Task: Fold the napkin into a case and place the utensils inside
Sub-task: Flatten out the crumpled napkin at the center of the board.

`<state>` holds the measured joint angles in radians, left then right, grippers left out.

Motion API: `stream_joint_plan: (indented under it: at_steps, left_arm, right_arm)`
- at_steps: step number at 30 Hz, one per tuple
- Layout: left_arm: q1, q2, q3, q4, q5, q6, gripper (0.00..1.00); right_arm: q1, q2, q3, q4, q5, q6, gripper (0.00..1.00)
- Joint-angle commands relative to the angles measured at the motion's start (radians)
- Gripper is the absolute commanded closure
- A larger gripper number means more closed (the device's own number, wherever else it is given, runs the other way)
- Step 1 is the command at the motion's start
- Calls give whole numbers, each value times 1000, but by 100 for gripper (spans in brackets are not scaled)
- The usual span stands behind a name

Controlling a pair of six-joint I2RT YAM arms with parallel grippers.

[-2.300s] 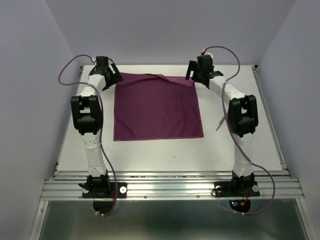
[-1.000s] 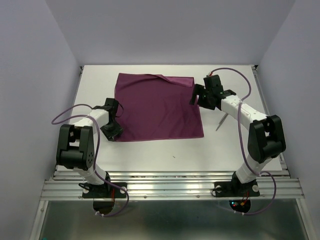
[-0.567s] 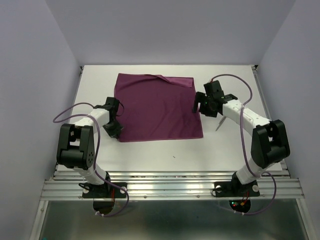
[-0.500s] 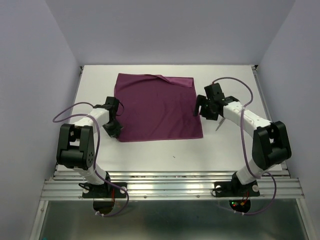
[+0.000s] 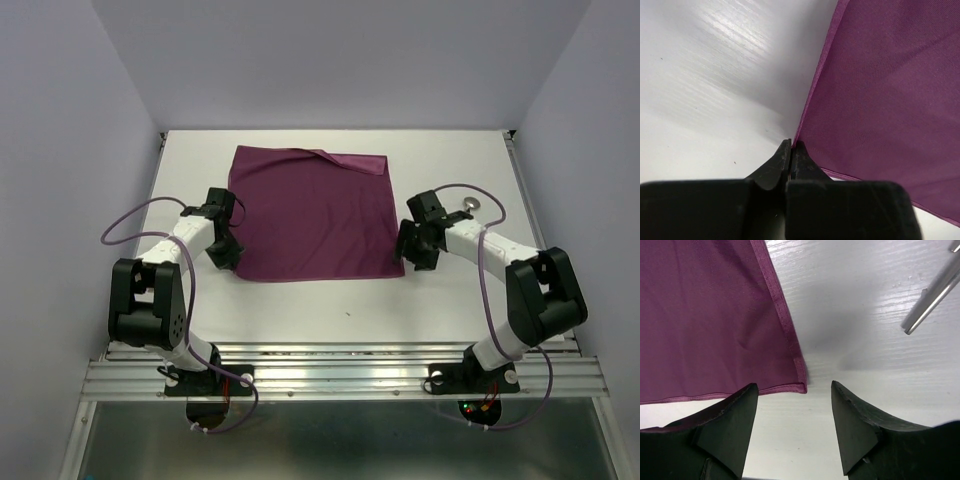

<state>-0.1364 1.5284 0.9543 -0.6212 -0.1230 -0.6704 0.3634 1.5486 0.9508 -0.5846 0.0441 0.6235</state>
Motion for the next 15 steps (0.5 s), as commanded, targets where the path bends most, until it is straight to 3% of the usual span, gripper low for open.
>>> stream_joint_plan:
  at_steps: [1,15]
  left_arm:
    - [-2,-31,37,-12,6,19,100]
    - [-2,-42,20,14,36,38,100]
  right_arm:
    - [37,30,0,48,-27,36,36]
    - [46,65,-73,132,-49,168,46]
